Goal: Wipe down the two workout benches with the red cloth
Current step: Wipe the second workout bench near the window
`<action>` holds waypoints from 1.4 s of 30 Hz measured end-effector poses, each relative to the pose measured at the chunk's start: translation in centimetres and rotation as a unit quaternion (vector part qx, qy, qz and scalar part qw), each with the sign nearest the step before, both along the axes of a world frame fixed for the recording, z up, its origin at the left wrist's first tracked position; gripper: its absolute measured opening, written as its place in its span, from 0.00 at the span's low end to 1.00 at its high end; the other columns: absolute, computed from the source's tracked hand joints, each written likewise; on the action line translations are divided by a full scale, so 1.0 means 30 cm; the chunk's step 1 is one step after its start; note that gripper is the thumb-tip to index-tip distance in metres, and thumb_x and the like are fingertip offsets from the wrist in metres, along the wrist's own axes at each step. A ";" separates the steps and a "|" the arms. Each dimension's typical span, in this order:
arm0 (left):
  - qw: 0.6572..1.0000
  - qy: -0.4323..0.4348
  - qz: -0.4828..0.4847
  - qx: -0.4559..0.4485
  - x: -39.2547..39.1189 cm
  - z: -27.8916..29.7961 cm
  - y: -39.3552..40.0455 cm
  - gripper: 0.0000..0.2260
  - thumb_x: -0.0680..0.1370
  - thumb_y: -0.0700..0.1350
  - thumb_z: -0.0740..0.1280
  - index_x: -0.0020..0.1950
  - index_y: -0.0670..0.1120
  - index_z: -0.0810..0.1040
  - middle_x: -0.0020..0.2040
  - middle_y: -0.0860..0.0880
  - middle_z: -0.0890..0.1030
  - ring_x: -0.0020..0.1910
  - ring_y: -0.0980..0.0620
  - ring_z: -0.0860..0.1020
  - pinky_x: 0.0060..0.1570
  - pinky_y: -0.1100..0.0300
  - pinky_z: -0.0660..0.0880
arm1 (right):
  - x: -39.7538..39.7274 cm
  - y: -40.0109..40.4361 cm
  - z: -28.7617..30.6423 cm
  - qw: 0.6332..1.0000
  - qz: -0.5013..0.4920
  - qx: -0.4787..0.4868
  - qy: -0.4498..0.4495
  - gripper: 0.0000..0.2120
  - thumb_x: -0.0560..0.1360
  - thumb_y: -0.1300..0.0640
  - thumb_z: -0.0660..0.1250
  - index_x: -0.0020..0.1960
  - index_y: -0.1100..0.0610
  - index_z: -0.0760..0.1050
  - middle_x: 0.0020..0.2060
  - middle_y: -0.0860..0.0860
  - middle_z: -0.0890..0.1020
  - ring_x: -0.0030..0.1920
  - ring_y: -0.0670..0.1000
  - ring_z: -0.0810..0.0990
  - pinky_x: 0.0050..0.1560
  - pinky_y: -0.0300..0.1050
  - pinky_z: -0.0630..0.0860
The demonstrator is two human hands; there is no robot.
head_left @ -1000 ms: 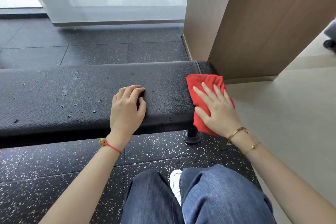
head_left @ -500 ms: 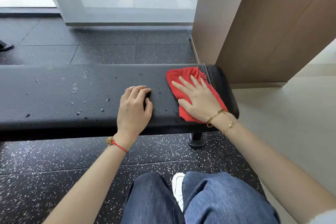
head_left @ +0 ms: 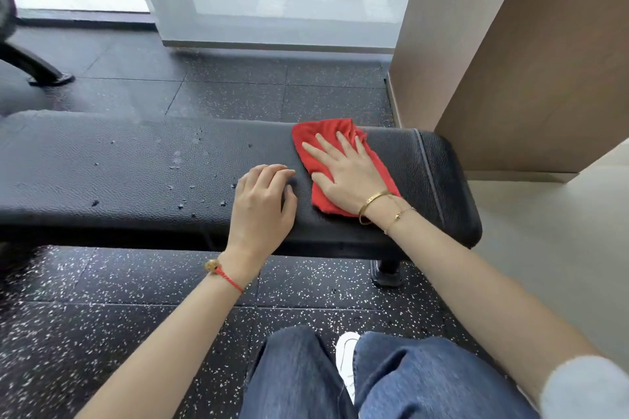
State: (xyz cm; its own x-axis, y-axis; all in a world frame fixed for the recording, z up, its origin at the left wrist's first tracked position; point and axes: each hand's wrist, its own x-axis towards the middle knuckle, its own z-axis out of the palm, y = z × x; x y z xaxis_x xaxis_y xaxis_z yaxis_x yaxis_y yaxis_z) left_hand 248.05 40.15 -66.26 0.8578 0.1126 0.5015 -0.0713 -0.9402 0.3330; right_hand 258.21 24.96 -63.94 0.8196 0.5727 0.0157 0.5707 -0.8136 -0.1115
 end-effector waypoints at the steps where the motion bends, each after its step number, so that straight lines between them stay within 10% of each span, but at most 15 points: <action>1: 1.000 -0.002 -0.001 -0.002 0.001 -0.008 0.001 0.10 0.77 0.39 0.64 0.56 0.43 0.80 0.56 0.47 0.81 0.58 0.43 0.77 0.61 0.49 0.71 | -0.044 -0.008 0.000 1.000 0.022 0.002 -0.008 0.28 0.80 0.45 0.54 0.78 0.41 0.52 0.79 0.45 0.53 0.79 0.56 0.48 0.77 0.57 0.40; 13: 1.000 0.003 -0.005 -0.011 0.007 -0.027 0.010 0.11 0.75 0.40 0.64 0.56 0.43 0.79 0.56 0.48 0.80 0.59 0.44 0.75 0.61 0.50 0.71 | 0.114 -0.046 0.010 0.993 -0.116 0.017 0.004 0.27 0.80 0.46 0.53 0.78 0.42 0.53 0.79 0.46 0.53 0.79 0.56 0.48 0.77 0.57 0.39; 21: 1.000 0.000 -0.012 -0.013 0.009 -0.032 0.023 0.12 0.75 0.41 0.63 0.56 0.44 0.79 0.57 0.49 0.80 0.59 0.44 0.76 0.60 0.50 0.71 | -0.138 -0.108 -0.015 0.998 0.037 0.036 -0.020 0.28 0.78 0.45 0.55 0.77 0.42 0.55 0.78 0.44 0.57 0.78 0.54 0.52 0.77 0.57 0.44; 28: 1.000 0.007 -0.008 -0.016 0.002 -0.029 0.013 0.11 0.75 0.40 0.64 0.56 0.43 0.79 0.57 0.49 0.80 0.59 0.45 0.75 0.61 0.52 0.69 | 0.054 -0.157 0.002 0.988 -0.154 0.020 -0.002 0.27 0.80 0.46 0.54 0.78 0.42 0.54 0.79 0.46 0.54 0.78 0.56 0.50 0.77 0.58 0.41; 35: 1.000 0.010 -0.016 -0.018 0.002 -0.025 0.019 0.12 0.74 0.41 0.63 0.57 0.43 0.79 0.57 0.48 0.80 0.58 0.44 0.76 0.61 0.49 0.71 | -0.032 0.000 -0.022 0.999 0.024 0.027 -0.004 0.27 0.80 0.46 0.55 0.77 0.41 0.54 0.78 0.43 0.55 0.79 0.55 0.49 0.77 0.57 0.39; 42: 1.000 0.015 -0.016 -0.017 -0.002 -0.020 0.014 0.12 0.74 0.40 0.63 0.56 0.43 0.79 0.56 0.48 0.80 0.58 0.44 0.76 0.60 0.48 0.72 | 0.138 0.062 0.017 0.997 -0.074 0.006 0.023 0.26 0.81 0.46 0.51 0.78 0.41 0.52 0.79 0.45 0.52 0.79 0.55 0.47 0.76 0.58 0.39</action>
State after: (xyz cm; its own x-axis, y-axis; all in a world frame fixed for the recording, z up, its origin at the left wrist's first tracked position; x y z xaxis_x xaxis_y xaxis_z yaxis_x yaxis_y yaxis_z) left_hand 247.98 40.57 -66.85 0.8755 0.1016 0.4724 -0.0904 -0.9260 0.3667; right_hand 262.37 26.83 -63.43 0.8949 0.4460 -0.0170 0.4391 -0.8866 -0.1452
